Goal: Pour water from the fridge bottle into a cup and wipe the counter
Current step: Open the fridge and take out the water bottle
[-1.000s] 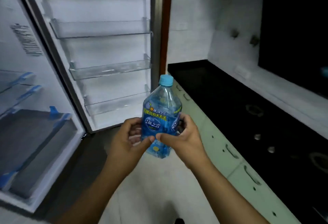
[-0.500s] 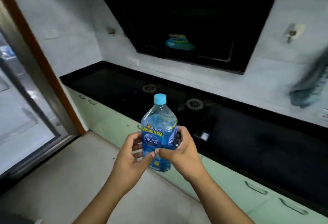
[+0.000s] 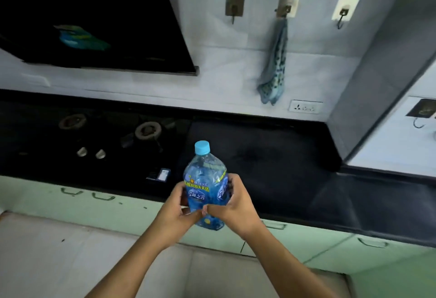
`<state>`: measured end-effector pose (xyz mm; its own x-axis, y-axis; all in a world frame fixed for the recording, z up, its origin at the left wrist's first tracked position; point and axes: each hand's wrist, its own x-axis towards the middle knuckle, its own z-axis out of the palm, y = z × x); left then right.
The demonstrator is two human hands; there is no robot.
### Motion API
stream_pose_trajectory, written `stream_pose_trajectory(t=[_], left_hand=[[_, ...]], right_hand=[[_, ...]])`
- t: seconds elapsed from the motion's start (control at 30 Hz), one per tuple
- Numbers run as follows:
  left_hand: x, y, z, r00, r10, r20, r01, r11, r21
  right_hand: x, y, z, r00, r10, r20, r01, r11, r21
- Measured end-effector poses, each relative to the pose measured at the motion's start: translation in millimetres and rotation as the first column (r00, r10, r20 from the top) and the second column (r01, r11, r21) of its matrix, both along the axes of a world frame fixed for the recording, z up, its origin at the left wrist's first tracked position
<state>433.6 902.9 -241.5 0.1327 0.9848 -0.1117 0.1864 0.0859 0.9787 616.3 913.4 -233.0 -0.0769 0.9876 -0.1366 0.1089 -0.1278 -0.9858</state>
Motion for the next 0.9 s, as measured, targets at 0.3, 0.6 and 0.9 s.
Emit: stream_pose_trajectory(t=[0.3,0.6,0.9], left_hand=[[54.6,117.6,-49.7,0.974,-0.213,-0.083,0.21,0.977,-0.038],[89.4,202.3,-93.0,0.922,-0.337,-0.189,0.321,0.941,-0.112],[130.9,238.7,-127.2,0.952,-0.21,-0.222,0.187,0.975,-0.12]], right_hand=[[52.8,87.7,-45.4,0.989,-0.134,0.067,0.139,0.988,-0.074],[85.6,148.9,-85.4,0.964,-0.225,0.143,0.246,0.957,-0.155],[122.0,204.2,-130.2,0.974,-0.194,0.114,0.214,0.958,-0.194]])
